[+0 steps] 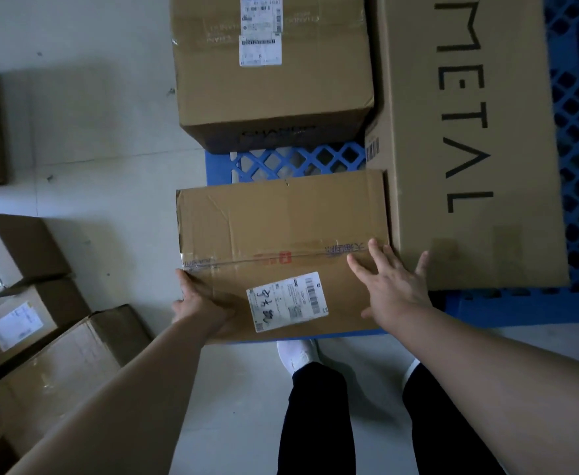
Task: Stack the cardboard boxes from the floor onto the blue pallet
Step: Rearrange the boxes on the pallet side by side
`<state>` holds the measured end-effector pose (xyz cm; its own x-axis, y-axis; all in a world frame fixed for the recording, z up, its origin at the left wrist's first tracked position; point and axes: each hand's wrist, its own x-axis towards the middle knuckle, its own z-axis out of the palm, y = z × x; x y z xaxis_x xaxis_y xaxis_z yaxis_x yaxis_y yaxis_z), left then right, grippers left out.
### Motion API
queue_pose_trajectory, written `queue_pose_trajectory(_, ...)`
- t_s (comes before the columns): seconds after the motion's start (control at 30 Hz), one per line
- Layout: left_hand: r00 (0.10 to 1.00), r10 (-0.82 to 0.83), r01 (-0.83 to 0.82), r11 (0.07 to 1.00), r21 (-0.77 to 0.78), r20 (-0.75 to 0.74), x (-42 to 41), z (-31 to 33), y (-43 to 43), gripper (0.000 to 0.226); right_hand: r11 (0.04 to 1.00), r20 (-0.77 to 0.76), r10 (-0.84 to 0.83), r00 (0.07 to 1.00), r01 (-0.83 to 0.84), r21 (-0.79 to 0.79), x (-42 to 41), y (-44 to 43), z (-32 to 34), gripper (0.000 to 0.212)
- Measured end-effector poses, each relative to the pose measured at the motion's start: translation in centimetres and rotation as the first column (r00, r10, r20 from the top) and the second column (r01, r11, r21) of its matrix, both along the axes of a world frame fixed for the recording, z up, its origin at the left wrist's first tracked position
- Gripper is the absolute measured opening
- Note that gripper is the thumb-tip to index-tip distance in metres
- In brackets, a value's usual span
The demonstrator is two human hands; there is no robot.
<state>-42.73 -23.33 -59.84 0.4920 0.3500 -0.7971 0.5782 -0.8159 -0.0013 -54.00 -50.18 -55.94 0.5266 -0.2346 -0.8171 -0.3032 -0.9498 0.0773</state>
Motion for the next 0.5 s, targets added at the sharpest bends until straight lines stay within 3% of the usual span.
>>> queue_pose_trajectory(0.1, 0.991, -0.073, 0.07, 0.997, 0.028, 0.11, 3.3, 0.6, -1.7, 0.121, 0.999, 0.194, -0.015, 0.981, 0.023, -0.038, 3.4, -1.6, 0.7, 0.045)
queue_pose_trajectory(0.17, 0.953, -0.178, 0.184, 0.983, -0.002, 0.245, 7.3, 0.8, -3.5, 0.113, 0.996, 0.361, -0.07, 0.93, 0.082, -0.019, 7.3, -3.6, 0.2, 0.031)
queue_pose_trajectory(0.23, 0.905, -0.238, 0.267, 0.963, -0.035, 0.352, 11.9, 1.0, -5.8, 0.105, 0.99, 0.486, -0.139, 0.863, 0.127, 0.057, 11.9, -5.4, -1.1, 0.034)
queue_pose_trajectory(0.33, 0.856, -0.236, 0.276, 0.961, -0.02, 0.46, 17.1, 0.0, -8.5, 0.08, 0.983, 0.539, -0.184, 0.822, 0.15, 0.107, 17.5, -7.2, -2.8, 0.049)
queue_pose_trajectory(0.5, 0.824, -0.111, 0.168, 0.984, -0.053, 0.555, 22.9, -1.9, -11.4, 0.059, 0.999, 0.547, -0.042, 0.836, 0.048, 0.004, 22.2, -9.4, -5.1, 0.083)
